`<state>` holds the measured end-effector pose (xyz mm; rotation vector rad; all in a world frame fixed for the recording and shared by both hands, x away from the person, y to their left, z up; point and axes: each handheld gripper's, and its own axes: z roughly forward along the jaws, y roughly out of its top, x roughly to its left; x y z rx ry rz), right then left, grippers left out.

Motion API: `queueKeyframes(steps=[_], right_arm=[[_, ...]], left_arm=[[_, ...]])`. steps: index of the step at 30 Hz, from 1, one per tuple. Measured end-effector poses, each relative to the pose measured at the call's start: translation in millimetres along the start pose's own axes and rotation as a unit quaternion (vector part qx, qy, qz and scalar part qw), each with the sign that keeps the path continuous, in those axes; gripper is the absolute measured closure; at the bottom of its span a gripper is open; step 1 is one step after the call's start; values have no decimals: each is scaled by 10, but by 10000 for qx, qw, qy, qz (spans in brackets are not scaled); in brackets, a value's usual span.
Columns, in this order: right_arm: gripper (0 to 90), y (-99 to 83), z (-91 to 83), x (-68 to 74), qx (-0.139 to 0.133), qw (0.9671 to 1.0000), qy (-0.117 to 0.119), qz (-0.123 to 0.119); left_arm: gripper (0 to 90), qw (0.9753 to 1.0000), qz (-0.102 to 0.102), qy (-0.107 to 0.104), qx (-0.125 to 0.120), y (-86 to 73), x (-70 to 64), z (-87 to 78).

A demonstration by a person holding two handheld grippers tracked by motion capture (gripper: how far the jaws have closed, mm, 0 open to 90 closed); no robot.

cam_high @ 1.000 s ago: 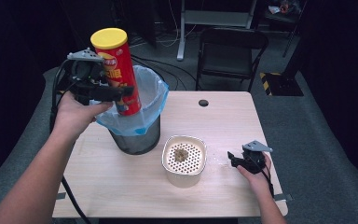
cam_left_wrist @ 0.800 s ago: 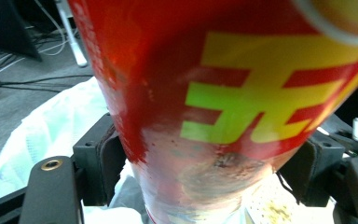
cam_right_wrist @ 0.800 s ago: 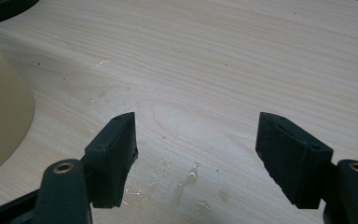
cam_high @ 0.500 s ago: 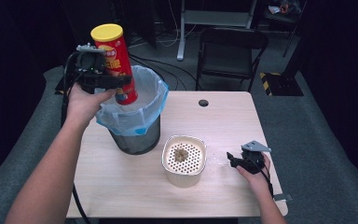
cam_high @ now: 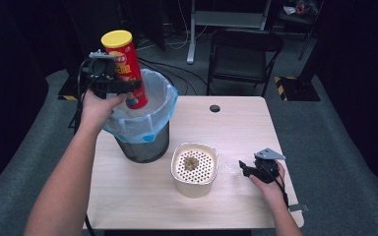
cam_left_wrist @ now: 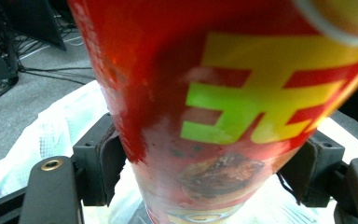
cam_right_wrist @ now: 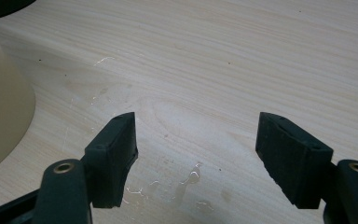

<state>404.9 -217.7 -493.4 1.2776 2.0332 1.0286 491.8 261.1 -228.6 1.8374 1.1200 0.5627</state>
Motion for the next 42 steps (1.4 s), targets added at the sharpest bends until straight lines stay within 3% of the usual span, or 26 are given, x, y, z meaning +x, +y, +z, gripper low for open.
queueKeyframes(steps=[8,10,11,12,15,25,28,33,38,42], right_arm=[[288,-3,3,-2,0,10000,13,13],[287,-3,3,-2,3,10000,14,14],[288,-3,3,-2,3,10000,14,14],[288,-3,3,-3,-4,10000,17,-1],[287,-2,-3,-4,-2,10000,12,-8],[288,0,1,9,8,10000,11,-17],[288,-2,3,12,21,10000,4,-5],[287,-1,-3,14,9,10000,2,-9],[287,-2,-4,14,19,10000,-6,0],[288,-1,-3,8,5,10000,-10,1]], left_arm=[[239,9995,51,111,284,-58,55,155],[227,9992,16,165,377,-67,69,173],[180,9986,20,241,460,-73,89,176],[142,9986,3,337,407,-87,107,174],[130,9985,-139,366,384,-134,152,143],[163,9997,48,-30,235,-215,166,-176],[188,9996,-5,-201,201,-248,141,-288],[215,9990,162,-409,121,-353,73,-482],[232,9972,104,-730,85,-495,17,-687],[233,9959,179,-885,23,-641,-38,-841]])
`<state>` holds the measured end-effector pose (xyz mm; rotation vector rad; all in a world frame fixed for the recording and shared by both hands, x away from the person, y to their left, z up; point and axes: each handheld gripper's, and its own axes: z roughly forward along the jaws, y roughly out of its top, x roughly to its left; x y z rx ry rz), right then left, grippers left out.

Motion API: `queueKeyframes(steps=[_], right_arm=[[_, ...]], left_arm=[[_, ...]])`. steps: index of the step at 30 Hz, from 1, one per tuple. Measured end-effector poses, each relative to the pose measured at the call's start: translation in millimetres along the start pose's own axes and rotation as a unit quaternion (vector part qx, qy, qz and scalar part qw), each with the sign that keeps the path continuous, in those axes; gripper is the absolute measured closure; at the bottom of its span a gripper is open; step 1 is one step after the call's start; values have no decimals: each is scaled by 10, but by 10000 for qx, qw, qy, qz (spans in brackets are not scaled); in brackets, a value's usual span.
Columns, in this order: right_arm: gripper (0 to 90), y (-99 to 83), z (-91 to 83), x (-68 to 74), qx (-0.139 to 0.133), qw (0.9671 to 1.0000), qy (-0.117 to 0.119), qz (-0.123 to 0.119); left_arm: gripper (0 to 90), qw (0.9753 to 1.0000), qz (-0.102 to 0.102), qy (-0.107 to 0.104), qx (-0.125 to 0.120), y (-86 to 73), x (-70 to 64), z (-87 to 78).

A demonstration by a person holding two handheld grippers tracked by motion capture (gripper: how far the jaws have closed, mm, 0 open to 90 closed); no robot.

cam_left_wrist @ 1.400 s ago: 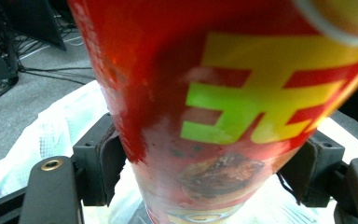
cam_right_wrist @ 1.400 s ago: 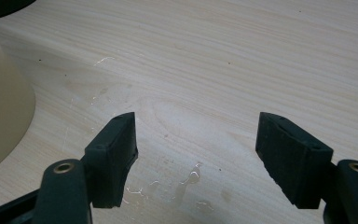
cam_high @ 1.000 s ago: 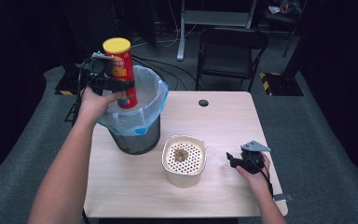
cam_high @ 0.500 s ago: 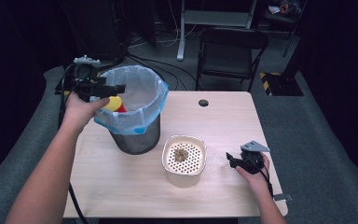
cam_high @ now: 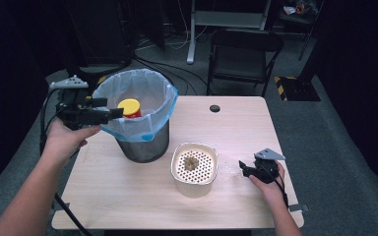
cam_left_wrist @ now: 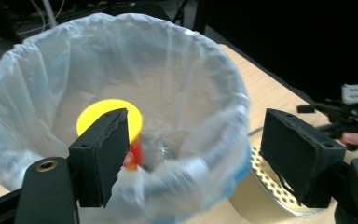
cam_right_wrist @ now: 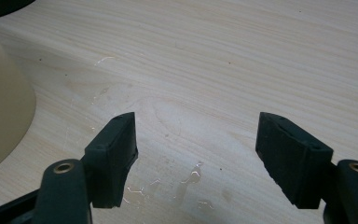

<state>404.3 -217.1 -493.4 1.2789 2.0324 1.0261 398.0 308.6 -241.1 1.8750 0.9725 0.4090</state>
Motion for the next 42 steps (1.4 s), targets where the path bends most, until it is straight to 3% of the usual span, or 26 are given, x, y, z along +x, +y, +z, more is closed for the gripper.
queueKeyframes(steps=[8,14,21,29,31,32,39,42], right_arm=[[287,-2,3,12,28,10000,2,-7],[288,-5,2,8,41,10000,0,-1],[287,-9,8,12,44,10000,-19,24],[288,-10,6,10,42,10000,-19,16],[287,-12,11,11,42,10000,-24,3],[287,-12,9,16,62,10000,-28,16],[287,-15,14,15,52,10000,-28,-17],[287,-15,9,12,50,10000,-22,4]], left_arm=[[232,9999,59,46,74,-374,-106,-88],[230,9994,230,0,256,-745,-155,5],[230,9993,278,33,248,-1023,-136,85],[230,9997,180,94,166,-1368,-72,209],[230,9998,106,100,156,-1459,-39,251],[230,9998,-35,126,143,-1571,-8,320],[230,9992,-135,249,269,-1859,93,507],[229,9987,-349,268,264,-2011,141,592]])
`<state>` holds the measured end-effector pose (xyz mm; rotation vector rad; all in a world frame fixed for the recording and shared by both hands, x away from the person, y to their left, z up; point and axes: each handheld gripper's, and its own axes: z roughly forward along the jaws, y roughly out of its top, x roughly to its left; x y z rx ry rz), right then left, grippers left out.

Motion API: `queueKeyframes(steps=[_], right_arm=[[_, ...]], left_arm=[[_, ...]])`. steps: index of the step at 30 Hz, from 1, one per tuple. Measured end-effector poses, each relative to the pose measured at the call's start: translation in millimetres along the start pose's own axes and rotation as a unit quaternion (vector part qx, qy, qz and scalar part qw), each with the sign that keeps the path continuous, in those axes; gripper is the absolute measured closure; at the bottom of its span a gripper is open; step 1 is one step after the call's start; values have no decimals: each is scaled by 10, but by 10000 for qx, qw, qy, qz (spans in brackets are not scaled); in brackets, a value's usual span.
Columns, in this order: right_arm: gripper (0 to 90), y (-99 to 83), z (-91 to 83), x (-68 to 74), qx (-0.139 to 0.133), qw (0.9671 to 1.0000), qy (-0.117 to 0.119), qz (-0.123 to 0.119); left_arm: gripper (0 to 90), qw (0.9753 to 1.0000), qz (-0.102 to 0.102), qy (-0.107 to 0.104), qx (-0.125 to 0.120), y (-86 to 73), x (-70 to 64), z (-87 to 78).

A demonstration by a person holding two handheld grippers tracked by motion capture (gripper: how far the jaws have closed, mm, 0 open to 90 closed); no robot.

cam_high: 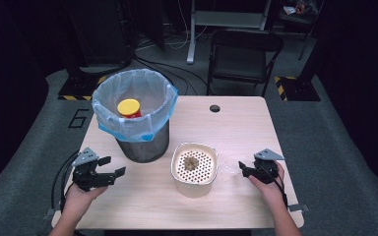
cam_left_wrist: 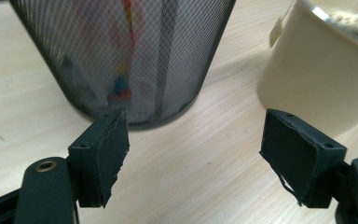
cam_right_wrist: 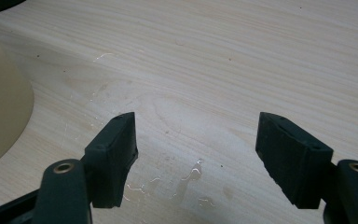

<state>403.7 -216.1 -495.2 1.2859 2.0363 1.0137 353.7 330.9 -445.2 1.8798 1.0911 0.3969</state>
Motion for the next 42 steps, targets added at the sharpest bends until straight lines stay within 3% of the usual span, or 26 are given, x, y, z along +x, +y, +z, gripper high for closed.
queueKeyframes(steps=[3,8,14,20,21,25,30,33,42], right_arm=[[287,-4,5,-6,3,10000,3,-4],[287,-9,11,0,37,10000,20,1],[287,-14,27,8,54,10000,37,-42],[288,-25,36,-2,67,10000,31,-19],[287,-28,38,-1,97,9999,28,5],[288,-37,51,5,111,9999,37,17],[287,-60,95,14,158,9998,59,-65],[287,-64,102,23,180,9998,62,-51],[286,-85,123,5,191,9998,16,11]], left_arm=[[229,9999,-25,96,61,-121,53,72],[231,9995,-250,205,11,-328,138,169],[231,9989,-350,298,79,-424,224,215],[225,9980,-345,376,363,-515,308,281],[225,9977,-339,371,459,-522,323,283],[223,9970,-410,442,475,-551,354,327],[212,9964,-328,544,557,-562,353,374],[207,9962,-263,656,519,-565,361,390],[187,9938,-370,908,524,-591,438,402]])
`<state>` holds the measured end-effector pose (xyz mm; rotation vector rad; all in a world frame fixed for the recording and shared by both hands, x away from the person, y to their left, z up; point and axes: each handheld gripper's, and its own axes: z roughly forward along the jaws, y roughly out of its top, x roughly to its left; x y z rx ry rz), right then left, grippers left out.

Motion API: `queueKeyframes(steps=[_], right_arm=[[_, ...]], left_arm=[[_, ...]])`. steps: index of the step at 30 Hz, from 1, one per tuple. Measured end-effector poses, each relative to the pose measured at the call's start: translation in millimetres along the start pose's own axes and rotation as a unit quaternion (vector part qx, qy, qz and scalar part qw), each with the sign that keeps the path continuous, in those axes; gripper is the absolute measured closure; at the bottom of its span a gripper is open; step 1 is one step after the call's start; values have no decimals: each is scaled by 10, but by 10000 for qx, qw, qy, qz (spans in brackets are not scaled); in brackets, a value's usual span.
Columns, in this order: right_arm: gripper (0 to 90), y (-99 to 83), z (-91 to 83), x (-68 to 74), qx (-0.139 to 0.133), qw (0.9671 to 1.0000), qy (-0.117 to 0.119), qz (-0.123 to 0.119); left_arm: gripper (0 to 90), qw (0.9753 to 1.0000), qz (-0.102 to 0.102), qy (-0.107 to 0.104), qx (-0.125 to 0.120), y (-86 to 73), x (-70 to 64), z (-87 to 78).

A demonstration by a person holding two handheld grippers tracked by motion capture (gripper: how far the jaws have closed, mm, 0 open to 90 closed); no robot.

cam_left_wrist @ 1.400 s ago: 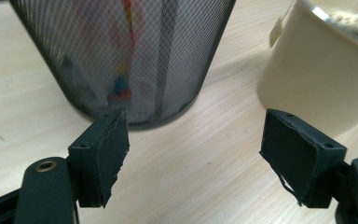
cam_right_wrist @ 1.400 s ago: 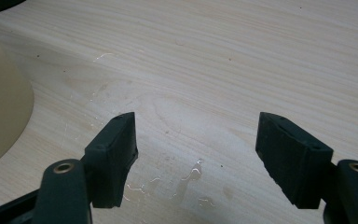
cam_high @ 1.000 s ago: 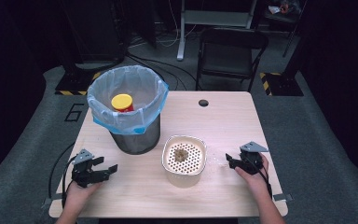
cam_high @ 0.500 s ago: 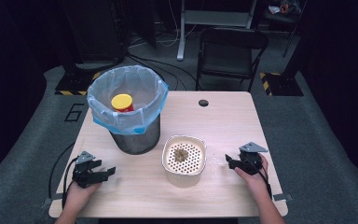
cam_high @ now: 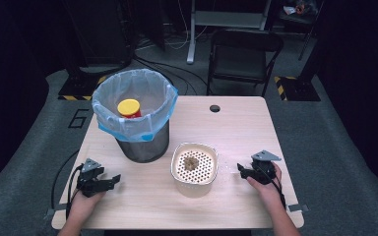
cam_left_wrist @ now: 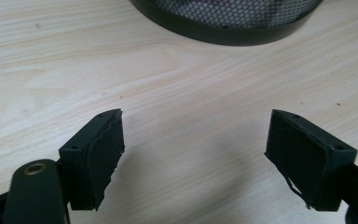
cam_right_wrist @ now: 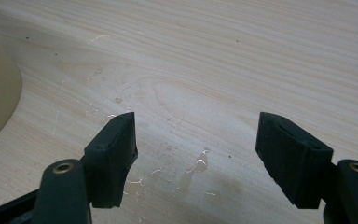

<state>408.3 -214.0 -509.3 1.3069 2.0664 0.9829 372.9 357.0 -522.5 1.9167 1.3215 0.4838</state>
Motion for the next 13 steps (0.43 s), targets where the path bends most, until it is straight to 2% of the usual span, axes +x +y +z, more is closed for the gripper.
queueKeyframes(steps=[6,13], right_arm=[[285,-13,18,-12,36,10000,-1,81],[278,-22,6,-42,28,9999,-85,132]], left_arm=[[184,9999,-66,146,-28,-10,28,16],[147,9998,-64,175,94,-24,79,25]])
